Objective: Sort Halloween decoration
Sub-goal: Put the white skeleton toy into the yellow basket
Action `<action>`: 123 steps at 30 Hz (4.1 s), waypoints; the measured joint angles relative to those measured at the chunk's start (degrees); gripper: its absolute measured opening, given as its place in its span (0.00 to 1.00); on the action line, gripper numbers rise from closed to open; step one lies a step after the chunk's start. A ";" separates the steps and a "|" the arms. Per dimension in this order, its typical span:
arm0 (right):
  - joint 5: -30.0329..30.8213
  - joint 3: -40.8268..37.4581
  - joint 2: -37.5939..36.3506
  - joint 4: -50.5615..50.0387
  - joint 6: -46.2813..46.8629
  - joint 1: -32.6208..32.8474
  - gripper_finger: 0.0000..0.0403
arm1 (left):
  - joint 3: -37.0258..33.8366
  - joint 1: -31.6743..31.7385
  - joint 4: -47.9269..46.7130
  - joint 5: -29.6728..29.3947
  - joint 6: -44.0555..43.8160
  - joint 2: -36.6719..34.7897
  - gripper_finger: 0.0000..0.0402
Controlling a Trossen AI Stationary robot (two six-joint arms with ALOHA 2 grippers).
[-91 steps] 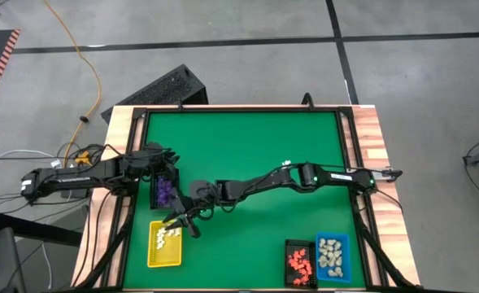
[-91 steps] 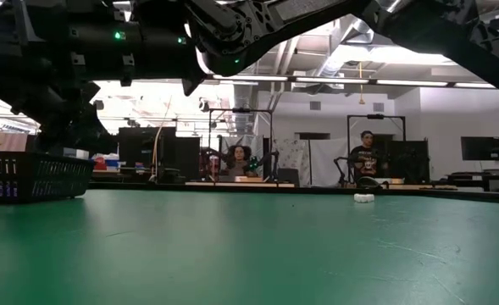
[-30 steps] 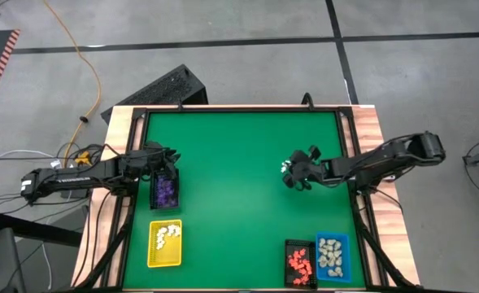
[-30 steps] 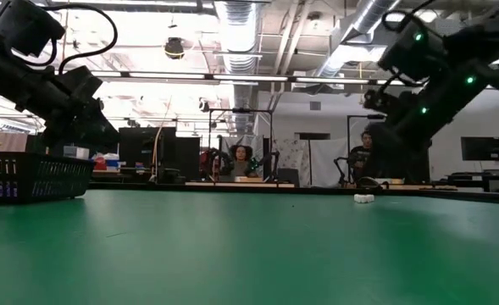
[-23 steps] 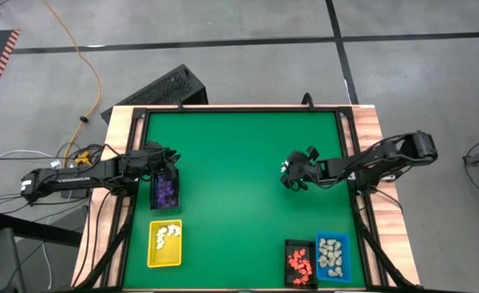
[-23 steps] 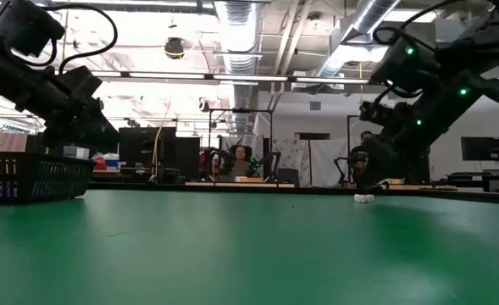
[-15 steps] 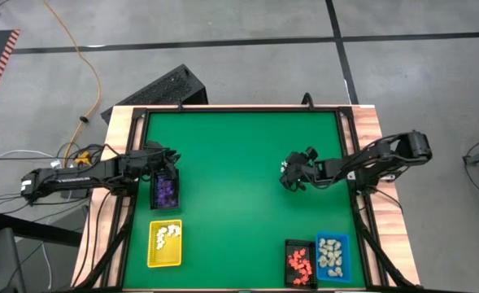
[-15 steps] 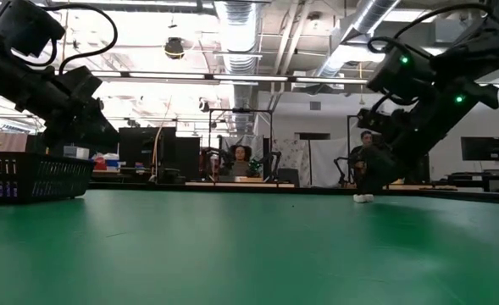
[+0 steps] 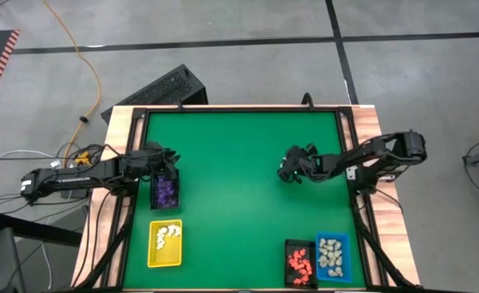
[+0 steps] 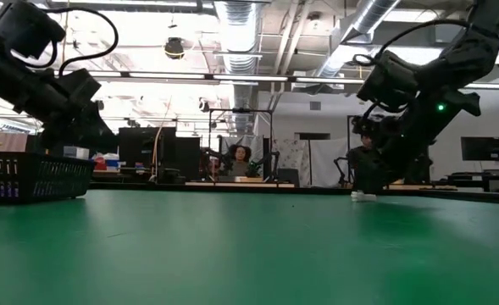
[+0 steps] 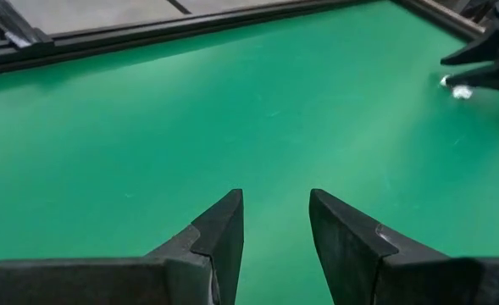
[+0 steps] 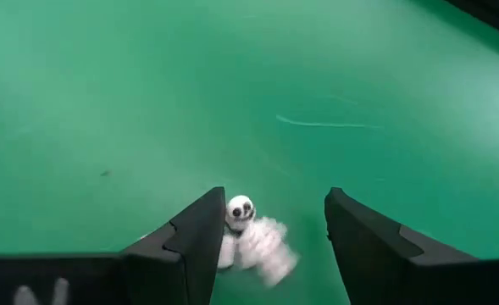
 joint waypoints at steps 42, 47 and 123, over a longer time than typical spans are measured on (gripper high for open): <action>-10.67 -0.30 -14.91 16.00 -5.63 3.44 0.04 | 0.00 0.00 -1.49 -0.08 0.22 0.00 0.31; -12.33 -0.23 -13.07 27.54 -6.21 6.32 0.04 | 0.00 0.01 -1.43 -0.09 0.21 0.00 0.31; -63.35 104.77 67.80 16.36 -28.33 15.98 0.11 | 0.00 0.00 -1.47 -0.01 -0.91 -0.02 0.31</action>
